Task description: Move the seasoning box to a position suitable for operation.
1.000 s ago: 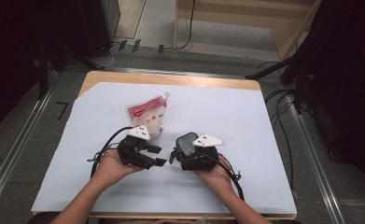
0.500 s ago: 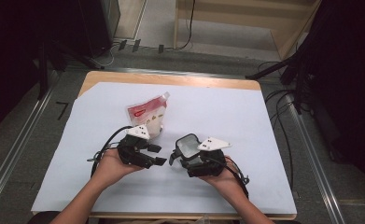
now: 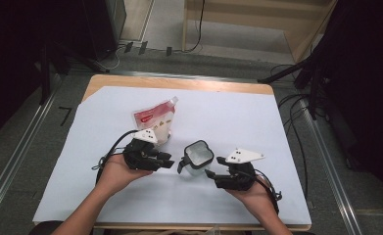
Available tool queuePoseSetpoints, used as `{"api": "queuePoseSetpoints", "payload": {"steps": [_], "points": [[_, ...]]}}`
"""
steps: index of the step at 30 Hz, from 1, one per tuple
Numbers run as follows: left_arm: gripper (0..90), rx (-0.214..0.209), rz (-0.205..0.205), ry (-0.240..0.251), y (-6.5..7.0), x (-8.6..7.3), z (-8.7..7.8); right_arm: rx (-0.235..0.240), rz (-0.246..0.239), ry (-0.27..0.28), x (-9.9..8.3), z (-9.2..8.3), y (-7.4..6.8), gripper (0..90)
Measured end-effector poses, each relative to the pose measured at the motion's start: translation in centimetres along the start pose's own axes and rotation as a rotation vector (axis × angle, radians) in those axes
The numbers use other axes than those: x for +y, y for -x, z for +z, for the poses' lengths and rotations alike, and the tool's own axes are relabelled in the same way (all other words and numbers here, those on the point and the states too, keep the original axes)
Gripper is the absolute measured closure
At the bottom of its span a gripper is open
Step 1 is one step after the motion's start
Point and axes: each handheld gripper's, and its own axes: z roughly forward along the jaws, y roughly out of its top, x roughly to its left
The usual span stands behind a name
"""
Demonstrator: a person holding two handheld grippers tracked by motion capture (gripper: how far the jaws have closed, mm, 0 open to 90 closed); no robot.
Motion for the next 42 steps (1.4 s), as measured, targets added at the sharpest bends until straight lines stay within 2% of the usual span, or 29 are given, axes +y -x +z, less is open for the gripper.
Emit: {"api": "queuePoseSetpoints", "payload": {"steps": [1, 2, 3, 4, 6, 7, 8, 9, 14, 15, 17, 23, 26, 27, 31, 34, 36, 42], "points": [[80.9, -0.007, -0.008, 0.008, 0.0, 0.1, 0.1, 0.023, 0.034, 0.0, 0.1, -0.3, 0.5, 51.6], [80.9, -0.006, 0.0, 0.004, -0.1, 0.1, 0.2, 0.023, 0.034, 0.0, 0.1, -0.3, 0.5, 51.6], [85.5, -0.014, -0.004, 0.009, -0.2, 0.2, 0.4, 0.022, 0.054, -0.003, 0.1, -0.4, 0.6, 56.3], [90.0, -0.016, -0.003, 0.007, -0.2, 0.2, 0.6, 0.028, 0.07, -0.01, 0.2, -0.4, 0.9, 63.3], [90.0, -0.034, -0.01, 0.001, -0.4, 0.3, 1.2, 0.003, 0.091, -0.04, 0.1, -0.3, 0.9, 77.4], [90.0, -0.028, -0.009, -0.012, -0.4, 0.4, 1.8, 0.019, 0.109, -0.048, 0.0, -0.4, 1.1, 90.0], [90.0, -0.028, -0.009, -0.012, -0.4, 0.4, 1.8, 0.019, 0.109, -0.048, 0.0, -0.4, 1.1, 90.0], [90.0, -0.016, -0.004, -0.02, -0.4, 0.4, 2.0, 0.049, 0.132, -0.04, 0.1, -0.6, 1.2, 90.0], [90.0, 0.0, 0.01, -0.031, -0.4, 0.6, 3.2, 0.046, 0.13, -0.038, 0.0, -0.6, 1.3, 90.0], [90.0, 0.011, 0.01, -0.035, -0.3, 0.6, 3.6, 0.05, 0.132, -0.033, 0.0, -0.5, 1.4, 90.0], [90.0, 0.007, 0.0, -0.029, -0.4, 0.5, 3.7, 0.05, 0.133, -0.035, 0.1, -0.5, 1.5, 90.0], [90.0, 0.015, -0.009, -0.026, -0.3, 0.5, 3.6, 0.059, 0.096, -0.053, 0.3, -0.1, 1.0, 90.0], [90.0, 0.01, -0.015, -0.02, -0.2, 0.4, 3.6, 0.06, 0.07, -0.058, 0.5, 0.5, 0.6, 90.0], [90.0, -0.007, -0.019, -0.02, -0.2, 0.4, 3.8, 0.057, 0.054, -0.074, 0.5, 0.8, 0.3, 90.0], [90.0, -0.01, -0.004, -0.025, 0.3, 0.4, 4.1, 0.041, 0.045, -0.079, 0.6, 1.1, 0.4, 90.0], [90.0, -0.01, 0.004, -0.032, 0.4, 0.5, 4.1, 0.039, 0.053, -0.072, 0.7, 1.1, 0.6, 90.0], [90.0, -0.021, 0.006, -0.019, 0.5, 0.5, 4.3, 0.04, 0.064, -0.072, 0.7, 1.1, 1.0, 90.0], [90.0, -0.022, 0.012, -0.019, 1.1, 0.7, 4.8, 0.015, 0.081, -0.067, 1.0, 1.3, 1.7, 90.0]]}}
